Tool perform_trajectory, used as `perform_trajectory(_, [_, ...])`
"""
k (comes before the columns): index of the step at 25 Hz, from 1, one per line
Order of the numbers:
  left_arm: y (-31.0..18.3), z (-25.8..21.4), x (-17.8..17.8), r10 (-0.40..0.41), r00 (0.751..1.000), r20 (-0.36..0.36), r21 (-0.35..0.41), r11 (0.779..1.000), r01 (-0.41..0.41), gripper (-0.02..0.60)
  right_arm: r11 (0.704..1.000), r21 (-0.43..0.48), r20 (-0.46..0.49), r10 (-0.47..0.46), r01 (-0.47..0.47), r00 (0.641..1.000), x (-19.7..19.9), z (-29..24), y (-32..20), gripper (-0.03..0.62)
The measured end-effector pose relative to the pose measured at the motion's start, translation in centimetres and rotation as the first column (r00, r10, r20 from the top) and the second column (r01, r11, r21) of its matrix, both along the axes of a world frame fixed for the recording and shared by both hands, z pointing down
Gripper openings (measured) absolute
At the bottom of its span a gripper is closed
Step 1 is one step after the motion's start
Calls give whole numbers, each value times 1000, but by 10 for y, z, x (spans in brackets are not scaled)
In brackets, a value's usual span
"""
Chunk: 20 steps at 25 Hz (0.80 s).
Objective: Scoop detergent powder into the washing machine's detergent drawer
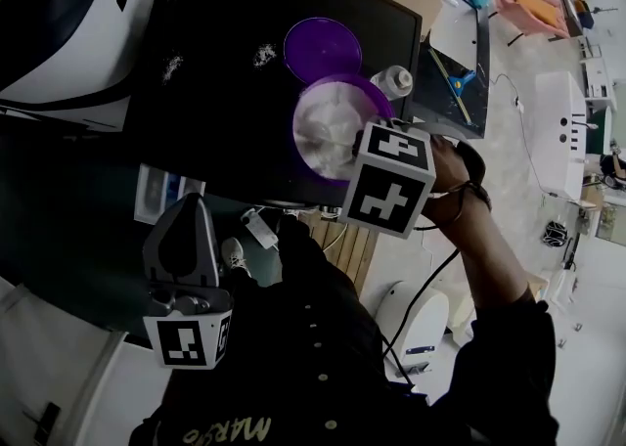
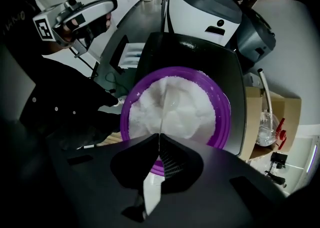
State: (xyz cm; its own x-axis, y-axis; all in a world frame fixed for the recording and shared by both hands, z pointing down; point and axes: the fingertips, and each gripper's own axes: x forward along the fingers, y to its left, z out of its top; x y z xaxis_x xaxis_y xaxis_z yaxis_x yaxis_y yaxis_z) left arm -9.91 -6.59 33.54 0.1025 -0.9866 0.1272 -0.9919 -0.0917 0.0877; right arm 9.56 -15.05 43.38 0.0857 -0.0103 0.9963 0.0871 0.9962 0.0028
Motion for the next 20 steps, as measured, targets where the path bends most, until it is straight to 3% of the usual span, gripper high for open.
perform_trajectory(7, [2, 0, -6, -27, 1000, -7, 0, 1000, 27, 14, 989, -143, 53, 36, -28, 998, -9, -4, 12, 31])
perform_trajectory(20, [1, 2, -3, -24, 1000, -8, -3, 1000, 24, 14, 959, -226, 236, 224, -171, 946, -19, -6, -3, 31])
